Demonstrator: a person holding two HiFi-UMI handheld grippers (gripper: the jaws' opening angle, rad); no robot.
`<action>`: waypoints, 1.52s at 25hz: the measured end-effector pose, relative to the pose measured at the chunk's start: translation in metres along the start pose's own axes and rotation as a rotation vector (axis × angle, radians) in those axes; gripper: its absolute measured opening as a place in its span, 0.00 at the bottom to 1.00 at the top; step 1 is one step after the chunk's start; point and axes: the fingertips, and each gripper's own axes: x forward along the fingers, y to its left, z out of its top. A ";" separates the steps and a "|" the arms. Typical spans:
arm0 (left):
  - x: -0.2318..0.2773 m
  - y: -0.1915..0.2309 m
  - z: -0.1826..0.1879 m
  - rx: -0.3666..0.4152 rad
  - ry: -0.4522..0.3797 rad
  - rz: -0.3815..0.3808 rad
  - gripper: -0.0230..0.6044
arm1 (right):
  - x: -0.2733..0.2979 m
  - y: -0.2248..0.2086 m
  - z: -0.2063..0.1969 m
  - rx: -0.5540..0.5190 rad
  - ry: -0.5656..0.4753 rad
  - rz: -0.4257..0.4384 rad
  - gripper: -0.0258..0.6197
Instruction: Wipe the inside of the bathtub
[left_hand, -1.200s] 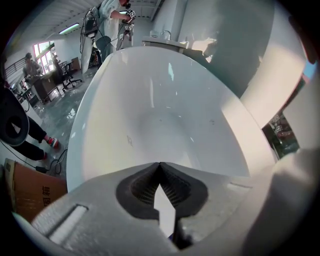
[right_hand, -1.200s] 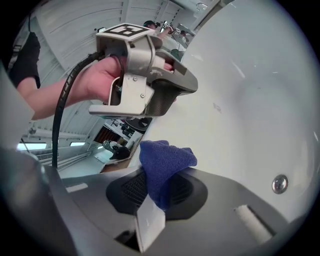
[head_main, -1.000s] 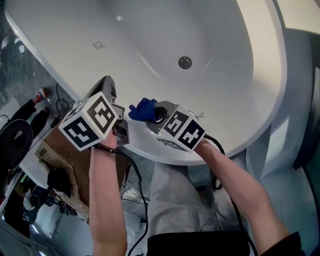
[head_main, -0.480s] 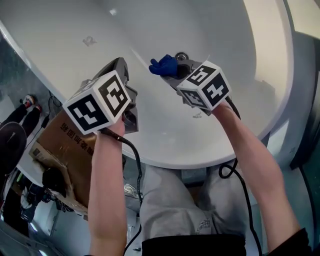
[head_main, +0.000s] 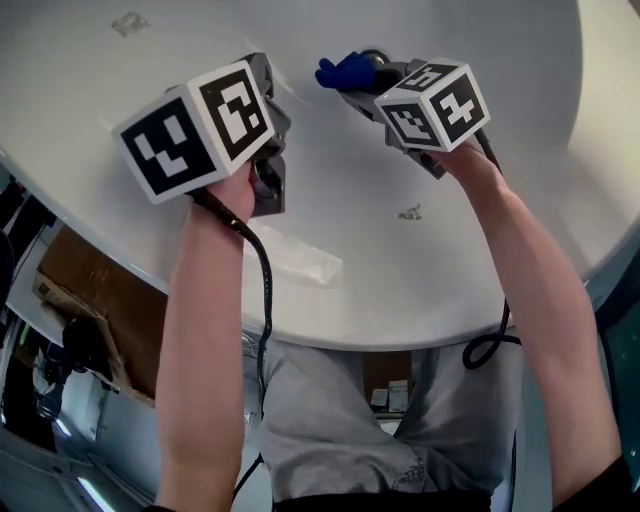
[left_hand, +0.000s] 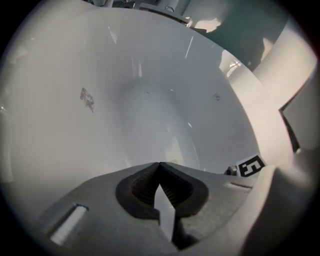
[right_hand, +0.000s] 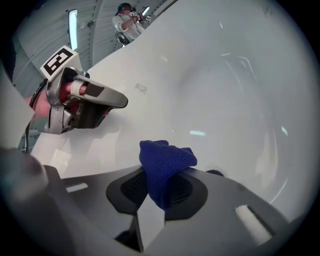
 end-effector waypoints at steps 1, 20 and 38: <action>0.008 0.002 -0.004 -0.004 0.006 -0.005 0.04 | 0.008 -0.004 -0.006 0.002 0.016 -0.002 0.15; 0.062 0.001 -0.053 0.045 0.103 -0.011 0.04 | 0.082 -0.029 -0.062 0.066 0.191 0.042 0.15; 0.044 0.002 -0.071 -0.022 0.103 -0.015 0.04 | 0.076 0.020 -0.103 0.095 0.263 0.111 0.15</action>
